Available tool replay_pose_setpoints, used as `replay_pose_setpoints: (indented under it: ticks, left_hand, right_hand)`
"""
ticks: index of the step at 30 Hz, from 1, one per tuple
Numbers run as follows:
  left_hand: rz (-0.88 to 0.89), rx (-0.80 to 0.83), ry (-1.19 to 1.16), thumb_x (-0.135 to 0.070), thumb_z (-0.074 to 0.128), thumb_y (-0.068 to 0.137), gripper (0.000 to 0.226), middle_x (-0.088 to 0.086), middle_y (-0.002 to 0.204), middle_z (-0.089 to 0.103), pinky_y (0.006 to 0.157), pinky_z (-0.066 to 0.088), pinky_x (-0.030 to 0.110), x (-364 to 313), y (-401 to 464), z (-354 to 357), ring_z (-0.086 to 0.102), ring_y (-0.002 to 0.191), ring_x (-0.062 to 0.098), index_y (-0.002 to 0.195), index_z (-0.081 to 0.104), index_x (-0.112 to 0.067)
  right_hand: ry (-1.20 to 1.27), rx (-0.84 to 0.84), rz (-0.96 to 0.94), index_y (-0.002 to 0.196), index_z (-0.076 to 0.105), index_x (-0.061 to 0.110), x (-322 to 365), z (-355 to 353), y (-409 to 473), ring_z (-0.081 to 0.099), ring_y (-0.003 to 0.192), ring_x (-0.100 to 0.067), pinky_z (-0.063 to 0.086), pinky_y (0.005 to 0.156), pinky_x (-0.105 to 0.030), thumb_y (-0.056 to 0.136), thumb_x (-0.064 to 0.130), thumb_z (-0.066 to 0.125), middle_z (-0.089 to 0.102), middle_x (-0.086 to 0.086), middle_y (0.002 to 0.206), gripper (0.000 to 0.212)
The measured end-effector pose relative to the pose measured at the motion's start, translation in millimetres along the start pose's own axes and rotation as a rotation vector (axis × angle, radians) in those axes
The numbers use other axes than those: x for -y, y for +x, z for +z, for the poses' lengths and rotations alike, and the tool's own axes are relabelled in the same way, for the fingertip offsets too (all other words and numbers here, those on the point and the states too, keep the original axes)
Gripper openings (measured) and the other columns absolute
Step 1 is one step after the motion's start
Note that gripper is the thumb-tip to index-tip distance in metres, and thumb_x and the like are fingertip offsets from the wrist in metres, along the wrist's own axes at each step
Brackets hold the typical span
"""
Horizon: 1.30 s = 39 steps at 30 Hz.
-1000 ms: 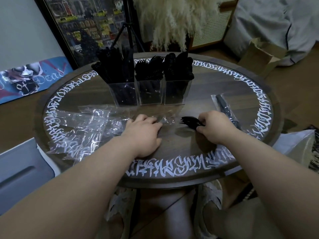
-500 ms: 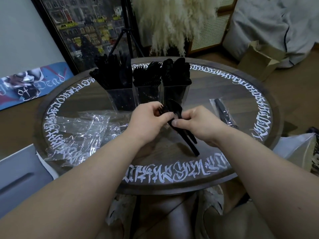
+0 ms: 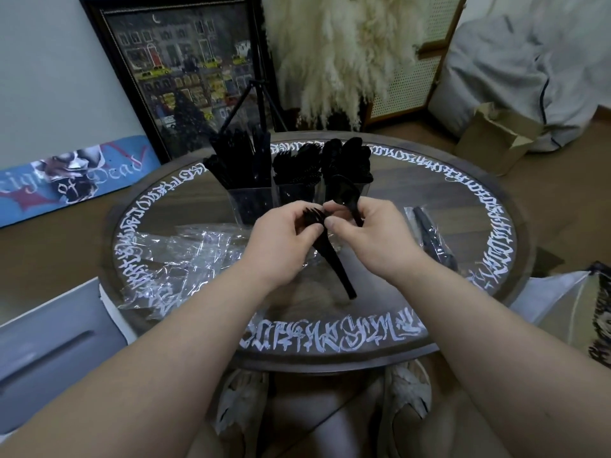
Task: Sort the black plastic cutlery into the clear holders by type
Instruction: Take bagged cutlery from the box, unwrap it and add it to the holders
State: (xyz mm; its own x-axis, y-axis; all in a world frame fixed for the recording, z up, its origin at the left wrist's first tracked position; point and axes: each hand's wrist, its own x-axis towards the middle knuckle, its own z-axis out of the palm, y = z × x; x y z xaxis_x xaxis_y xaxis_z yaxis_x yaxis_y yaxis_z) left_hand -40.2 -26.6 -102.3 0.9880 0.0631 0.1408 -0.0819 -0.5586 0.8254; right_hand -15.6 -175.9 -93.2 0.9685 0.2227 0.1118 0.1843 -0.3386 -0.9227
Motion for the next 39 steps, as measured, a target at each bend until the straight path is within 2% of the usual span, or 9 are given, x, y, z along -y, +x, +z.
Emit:
replay_pose_setpoints:
  ticks: [6, 12, 16, 24, 28, 30, 32, 36, 39]
  left_hand:
    - [0.038, -0.07, 0.09, -0.016, 0.073, 0.082, 0.031, -0.008, 0.091, 0.069, 0.076, 0.044, 0.004, -22, -7, -20, 0.062, 0.08, -0.003, 0.109, 0.067, -0.028]
    - [0.214, -0.358, 0.312, -0.021, 0.073, 0.083, 0.016, -0.016, 0.079, 0.06, 0.072, 0.043, 0.012, -61, 16, -83, 0.058, 0.072, 0.002, 0.098, 0.068, -0.02]
    - [0.288, -0.496, 0.482, -0.026, 0.068, 0.087, 0.015, -0.002, 0.09, 0.071, 0.078, 0.048, 0.027, -74, 41, -117, 0.064, 0.084, 0.016, 0.099, 0.071, -0.017]
    - [0.193, -0.354, 0.607, -0.031, 0.06, 0.092, 0.022, 0.004, 0.098, 0.072, 0.082, 0.052, 0.041, -43, 66, -109, 0.066, 0.093, 0.028, 0.112, 0.064, -0.022]
    - [0.129, -0.262, 0.765, -0.036, 0.047, 0.099, 0.027, 0.001, 0.102, 0.072, 0.077, 0.049, 0.036, -19, 71, -96, 0.064, 0.097, 0.027, 0.119, 0.064, -0.029]
    - [0.117, -0.207, 0.877, -0.038, 0.042, 0.1, 0.031, -0.002, 0.105, 0.071, 0.082, 0.043, 0.035, -7, 73, -90, 0.059, 0.106, 0.023, 0.121, 0.063, -0.032]
    - [0.113, -0.186, 0.918, -0.04, 0.044, 0.099, 0.03, -0.008, 0.111, 0.068, 0.087, 0.036, 0.037, 1, 73, -85, 0.048, 0.115, 0.021, 0.119, 0.065, -0.035]
    - [0.301, -0.29, 0.817, -0.039, 0.056, 0.093, 0.028, -0.006, 0.119, 0.063, 0.09, 0.036, 0.042, -9, 71, -78, 0.045, 0.115, 0.029, 0.115, 0.069, -0.027]
    - [0.419, -0.066, 0.648, -0.033, 0.054, 0.092, 0.033, -0.004, 0.119, 0.065, 0.092, 0.044, 0.037, -35, 70, -71, 0.054, 0.11, 0.023, 0.123, 0.064, -0.026]
  right_hand:
    - [-0.161, -0.057, -0.113, 0.084, 0.068, 0.025, 23, -5, 4, 0.06, 0.07, 0.003, 0.047, 0.07, -0.014, 0.083, 0.015, 0.07, 0.064, 0.016, 0.073, 0.01]
    - [-0.125, -0.246, -0.134, 0.071, 0.055, 0.028, 54, -22, 19, 0.05, 0.055, 0.003, 0.04, 0.061, -0.012, 0.083, 0.011, 0.065, 0.053, 0.016, 0.059, 0.023]
    - [-0.139, -0.287, -0.175, 0.074, 0.053, 0.021, 65, -30, 27, 0.046, 0.053, 0.001, 0.033, 0.053, -0.009, 0.085, 0.009, 0.06, 0.049, 0.015, 0.051, 0.018]
    - [-0.223, -0.273, -0.162, 0.067, 0.052, 0.026, 61, -31, 44, 0.048, 0.06, 0.003, 0.034, 0.055, -0.011, 0.089, 0.02, 0.062, 0.052, 0.014, 0.062, 0.025]
    - [-0.251, -0.27, -0.149, 0.077, 0.06, 0.025, 53, -25, 55, 0.048, 0.06, 0.001, 0.035, 0.058, -0.012, 0.087, 0.019, 0.066, 0.052, 0.017, 0.062, 0.013]
    - [-0.268, -0.26, -0.161, 0.076, 0.058, 0.026, 50, -23, 59, 0.049, 0.06, 0.001, 0.034, 0.056, -0.006, 0.086, 0.016, 0.066, 0.054, 0.016, 0.063, 0.016]
    - [-0.273, -0.237, -0.165, 0.077, 0.058, 0.025, 47, -20, 62, 0.051, 0.062, 0.0, 0.038, 0.061, -0.009, 0.085, 0.015, 0.066, 0.055, 0.015, 0.064, 0.015]
    - [-0.232, -0.157, -0.136, 0.081, 0.064, 0.02, 44, -15, 67, 0.054, 0.067, -0.006, 0.045, 0.071, -0.027, 0.085, 0.015, 0.067, 0.058, 0.014, 0.069, 0.007]
    - [-0.232, -0.135, -0.152, 0.079, 0.064, 0.021, 48, -11, 69, 0.054, 0.065, -0.006, 0.044, 0.068, -0.025, 0.083, 0.016, 0.069, 0.059, 0.013, 0.069, 0.009]
